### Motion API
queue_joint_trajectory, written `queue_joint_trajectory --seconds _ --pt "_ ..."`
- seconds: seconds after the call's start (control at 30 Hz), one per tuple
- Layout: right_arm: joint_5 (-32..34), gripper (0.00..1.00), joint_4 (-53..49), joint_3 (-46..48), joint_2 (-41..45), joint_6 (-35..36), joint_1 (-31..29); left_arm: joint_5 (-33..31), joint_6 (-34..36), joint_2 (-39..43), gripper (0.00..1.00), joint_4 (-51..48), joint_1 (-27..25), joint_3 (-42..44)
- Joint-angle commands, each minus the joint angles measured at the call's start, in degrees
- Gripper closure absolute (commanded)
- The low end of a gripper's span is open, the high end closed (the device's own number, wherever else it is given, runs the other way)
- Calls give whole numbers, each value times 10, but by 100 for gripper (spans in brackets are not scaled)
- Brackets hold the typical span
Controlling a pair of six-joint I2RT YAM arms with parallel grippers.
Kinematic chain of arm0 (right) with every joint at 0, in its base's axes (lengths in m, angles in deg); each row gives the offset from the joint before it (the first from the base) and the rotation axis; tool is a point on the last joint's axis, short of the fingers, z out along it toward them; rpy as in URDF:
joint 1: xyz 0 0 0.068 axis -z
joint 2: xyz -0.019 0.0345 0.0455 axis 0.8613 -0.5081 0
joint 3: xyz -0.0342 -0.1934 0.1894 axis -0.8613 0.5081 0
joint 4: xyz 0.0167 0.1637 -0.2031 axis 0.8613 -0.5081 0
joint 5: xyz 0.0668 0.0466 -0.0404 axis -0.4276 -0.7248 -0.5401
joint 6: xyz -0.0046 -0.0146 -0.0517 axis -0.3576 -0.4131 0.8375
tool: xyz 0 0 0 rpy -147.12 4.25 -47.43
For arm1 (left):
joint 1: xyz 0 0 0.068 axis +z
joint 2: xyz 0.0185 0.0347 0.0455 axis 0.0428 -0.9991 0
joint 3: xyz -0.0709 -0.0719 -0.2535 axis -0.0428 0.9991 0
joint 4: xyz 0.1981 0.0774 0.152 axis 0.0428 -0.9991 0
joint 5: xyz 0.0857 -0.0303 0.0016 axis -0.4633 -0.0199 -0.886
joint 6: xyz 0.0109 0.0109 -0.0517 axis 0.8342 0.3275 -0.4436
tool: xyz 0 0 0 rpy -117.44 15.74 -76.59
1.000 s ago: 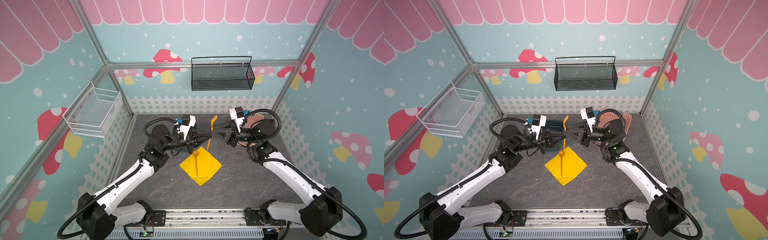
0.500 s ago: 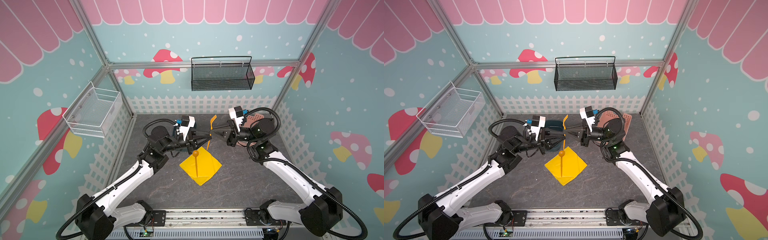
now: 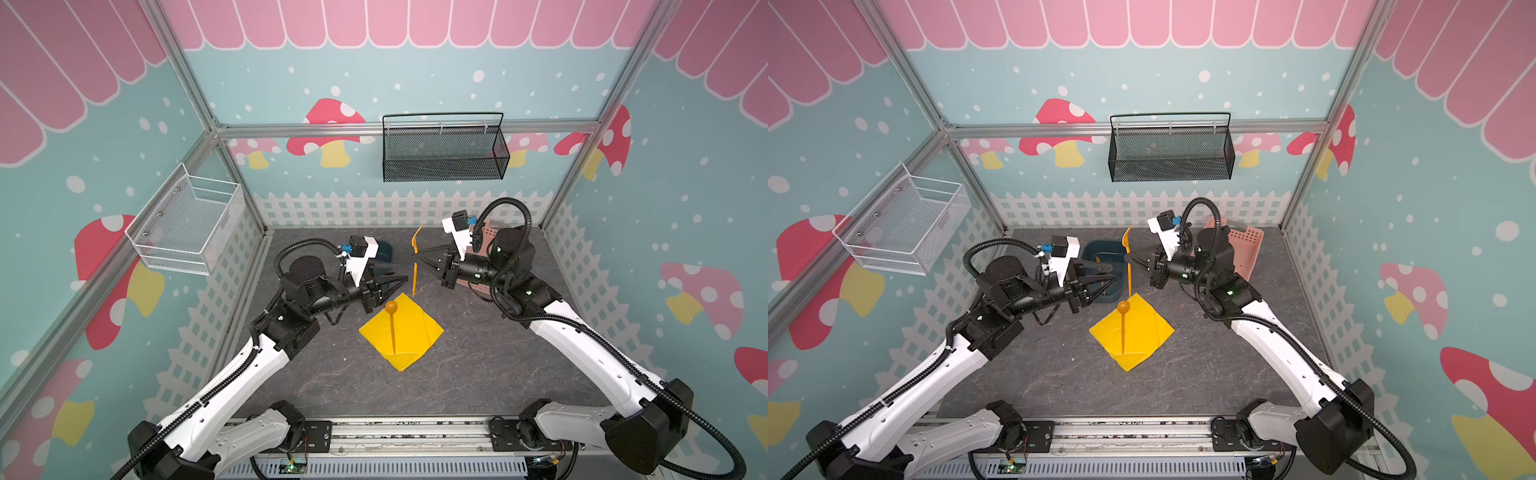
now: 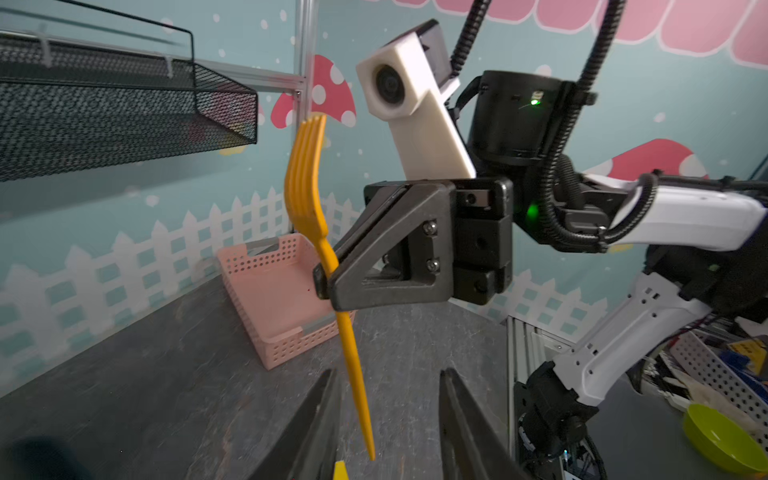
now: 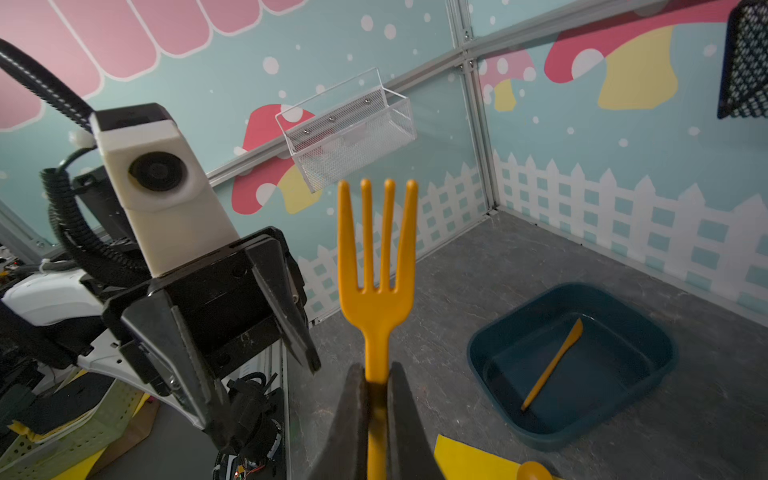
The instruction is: Place the utensils on the paper napkin and roll it up
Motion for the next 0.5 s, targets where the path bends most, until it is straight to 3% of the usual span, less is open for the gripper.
queue_joint_trajectory --seconds 0.0,0.27,0.47 --pt "119 100 -118 -29 -30 8 -22 -86 40 2 59 -114 22 -21" --pt "267 100 -241 -45 -114 -75 -75 -157 29 -6 60 -172 80 -8" --pt "294 100 -274 -33 -179 -154 -85 -217 30 -1 60 -202 95 3"
